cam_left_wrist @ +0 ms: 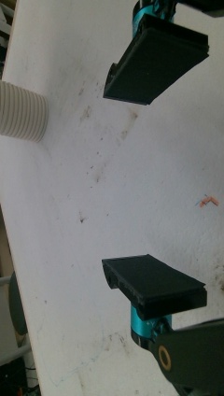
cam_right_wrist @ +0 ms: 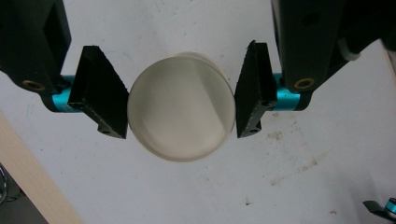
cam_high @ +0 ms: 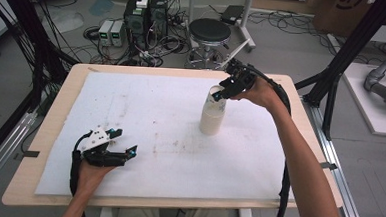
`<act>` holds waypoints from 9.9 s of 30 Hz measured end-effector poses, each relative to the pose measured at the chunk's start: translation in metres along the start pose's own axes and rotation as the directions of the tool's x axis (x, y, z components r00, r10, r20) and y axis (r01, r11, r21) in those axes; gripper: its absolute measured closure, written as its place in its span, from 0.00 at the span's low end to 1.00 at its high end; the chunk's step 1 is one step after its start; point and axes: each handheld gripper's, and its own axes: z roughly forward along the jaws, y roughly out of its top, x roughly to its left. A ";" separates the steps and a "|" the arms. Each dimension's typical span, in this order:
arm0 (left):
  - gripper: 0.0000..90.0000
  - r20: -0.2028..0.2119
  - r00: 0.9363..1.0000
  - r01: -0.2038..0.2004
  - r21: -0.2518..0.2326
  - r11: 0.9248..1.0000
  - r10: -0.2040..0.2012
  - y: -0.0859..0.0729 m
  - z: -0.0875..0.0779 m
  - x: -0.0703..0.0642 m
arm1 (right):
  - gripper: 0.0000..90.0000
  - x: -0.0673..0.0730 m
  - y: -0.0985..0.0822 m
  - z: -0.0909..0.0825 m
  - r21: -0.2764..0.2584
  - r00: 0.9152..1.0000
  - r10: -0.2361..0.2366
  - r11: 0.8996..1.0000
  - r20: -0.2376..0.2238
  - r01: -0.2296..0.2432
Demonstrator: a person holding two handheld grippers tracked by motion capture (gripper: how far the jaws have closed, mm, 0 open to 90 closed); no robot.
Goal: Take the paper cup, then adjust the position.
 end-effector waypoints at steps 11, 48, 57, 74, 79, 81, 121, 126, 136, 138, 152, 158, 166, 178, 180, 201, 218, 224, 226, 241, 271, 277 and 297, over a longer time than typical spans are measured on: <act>0.18 0.002 1.000 -0.003 0.005 1.000 0.003 0.000 0.000 0.000 | 0.43 0.000 0.001 -0.009 -0.024 1.000 -0.008 1.000 -0.006 0.008; 0.18 -0.001 1.000 -0.011 0.005 1.000 0.011 0.000 0.001 -0.001 | 0.43 0.036 0.015 -0.099 -0.190 0.997 -0.057 0.980 0.046 0.065; 0.18 0.004 1.000 -0.005 0.003 1.000 0.005 0.000 0.000 0.000 | 0.43 0.066 -0.018 -0.093 -0.335 0.997 -0.073 0.939 0.012 0.073; 0.18 0.003 1.000 -0.013 0.007 1.000 0.013 0.000 0.000 -0.001 | 0.43 0.105 -0.076 -0.034 -0.541 0.996 -0.052 0.841 -0.072 0.005; 0.18 0.004 1.000 -0.012 0.006 1.000 0.012 0.000 0.000 -0.001 | 0.43 0.116 -0.088 -0.014 -0.566 0.995 -0.055 0.824 -0.077 0.002; 0.18 0.004 1.000 -0.013 0.007 1.000 0.013 0.000 0.000 -0.001 | 0.43 0.120 -0.093 -0.007 -0.574 0.995 -0.057 0.819 -0.086 -0.003; 0.18 0.213 0.975 -0.046 -0.059 0.997 0.058 0.034 -0.009 0.001 | 0.43 0.118 -0.098 0.019 -0.602 0.981 -0.131 0.798 -0.143 0.019; 0.17 0.354 0.929 -0.080 -0.089 0.993 0.107 0.053 -0.007 -0.002 | 0.43 0.117 -0.098 0.019 -0.605 0.976 -0.142 0.796 -0.163 0.015; 0.17 0.524 0.835 -0.112 -0.143 0.983 0.171 0.082 0.012 -0.020 | 0.43 0.117 -0.094 0.023 -0.631 0.953 -0.203 0.776 -0.224 0.017; 0.17 0.546 0.819 -0.116 -0.147 0.982 0.178 0.086 0.018 -0.026 | 0.43 0.117 -0.093 0.024 -0.636 0.950 -0.213 0.772 -0.228 0.021; 0.17 0.642 0.727 -0.153 -0.195 0.969 0.244 0.116 0.060 -0.068 | 0.43 0.122 -0.090 0.026 -0.637 0.940 -0.231 0.770 -0.252 0.018; 0.17 0.649 0.721 -0.168 -0.177 0.970 0.243 0.115 0.068 -0.074 | 0.43 0.121 -0.089 0.027 -0.642 0.938 -0.237 0.767 -0.251 0.022; 0.21 0.655 0.717 -0.166 -0.172 0.971 0.238 0.114 0.069 -0.073 | 0.43 0.122 -0.089 0.028 -0.647 0.934 -0.241 0.762 -0.263 0.015; 0.31 0.657 0.715 -0.175 -0.160 0.972 0.237 0.110 0.069 -0.071 | 0.43 0.123 -0.088 0.030 -0.643 0.931 -0.247 0.766 -0.268 0.018; 0.32 0.658 0.715 -0.175 -0.160 0.971 0.237 0.110 0.069 -0.070 | 0.43 0.122 -0.087 0.030 -0.641 0.930 -0.247 0.767 -0.271 0.017; 0.35 0.652 0.717 -0.197 -0.148 0.969 0.245 0.109 0.067 -0.068 | 0.16 0.124 -0.090 0.028 -0.618 0.950 -0.200 0.786 -0.238 0.011; 0.35 0.662 0.699 -0.455 0.122 0.882 0.269 0.137 0.054 -0.057 | 0.16 0.135 -0.078 0.035 -0.354 0.959 -0.236 0.920 -0.155 0.169; 0.35 0.676 0.680 -0.524 0.178 0.833 0.283 0.148 0.056 -0.060 | 0.16 0.141 -0.070 0.040 -0.221 0.957 -0.262 0.947 -0.122 0.232; 0.35 0.681 0.673 -0.546 0.193 0.815 0.289 0.152 0.056 -0.061 | 0.16 0.142 -0.067 0.043 -0.178 0.955 -0.274 0.951 -0.110 0.252; 0.36 0.703 0.653 -0.608 0.264 0.749 0.282 0.155 0.066 -0.071 | 0.16 0.148 -0.052 0.051 -0.073 0.944 -0.306 0.951 -0.121 0.299; 0.36 0.716 0.641 -0.636 0.293 0.713 0.277 0.151 0.080 -0.083 | 0.25 0.161 -0.037 0.065 -0.055 0.930 -0.341 0.940 -0.140 0.337; 0.37 0.718 0.640 -0.635 0.293 0.715 0.274 0.151 0.080 -0.083 | 0.42 0.160 -0.035 0.063 -0.060 0.923 -0.360 0.933 -0.135 0.355; 0.13 0.720 0.654 -0.554 0.247 0.795 0.232 0.154 0.076 -0.072 | 0.42 0.156 -0.040 0.060 -0.060 0.929 -0.344 0.939 -0.134 0.339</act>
